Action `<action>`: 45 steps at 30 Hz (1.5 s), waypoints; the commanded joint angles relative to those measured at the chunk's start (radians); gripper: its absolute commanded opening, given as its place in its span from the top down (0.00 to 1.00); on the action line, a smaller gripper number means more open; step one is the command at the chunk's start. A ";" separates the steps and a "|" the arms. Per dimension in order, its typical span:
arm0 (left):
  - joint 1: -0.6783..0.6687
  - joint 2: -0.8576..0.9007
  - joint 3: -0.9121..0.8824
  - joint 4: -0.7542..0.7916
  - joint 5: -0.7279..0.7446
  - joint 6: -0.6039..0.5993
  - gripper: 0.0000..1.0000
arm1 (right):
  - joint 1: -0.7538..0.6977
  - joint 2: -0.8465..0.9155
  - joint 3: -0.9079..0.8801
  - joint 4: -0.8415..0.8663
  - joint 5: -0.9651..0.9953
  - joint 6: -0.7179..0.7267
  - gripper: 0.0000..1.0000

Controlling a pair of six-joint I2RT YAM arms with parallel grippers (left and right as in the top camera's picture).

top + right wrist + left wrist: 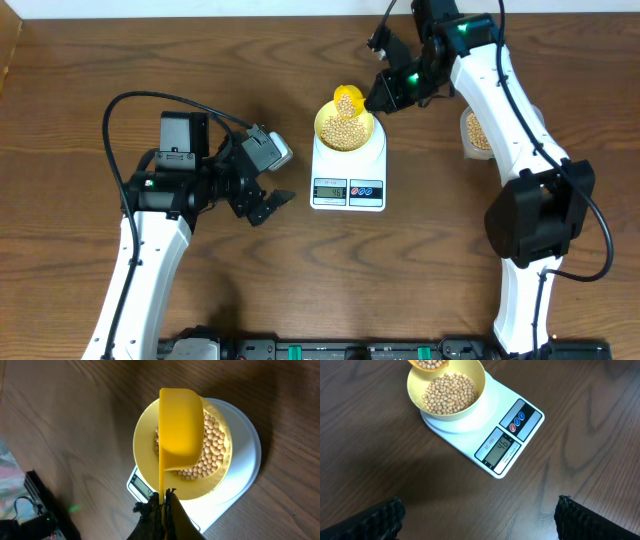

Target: Scoop item into bowl and weigh 50g on scale

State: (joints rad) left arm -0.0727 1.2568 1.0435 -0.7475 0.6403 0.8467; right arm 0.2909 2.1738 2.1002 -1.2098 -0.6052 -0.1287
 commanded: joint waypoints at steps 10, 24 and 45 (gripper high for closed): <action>0.005 0.007 0.000 0.000 -0.005 0.016 0.02 | 0.031 -0.032 0.022 0.005 0.061 -0.038 0.99; 0.005 0.007 0.000 0.000 -0.005 0.016 0.02 | 0.061 -0.033 0.022 0.005 0.084 -0.097 0.99; 0.005 0.007 0.000 0.000 -0.005 0.016 0.02 | 0.079 -0.033 0.022 -0.006 0.137 -0.176 0.99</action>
State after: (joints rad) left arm -0.0727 1.2568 1.0435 -0.7475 0.6407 0.8467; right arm 0.3641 2.1738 2.1002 -1.2129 -0.4725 -0.2771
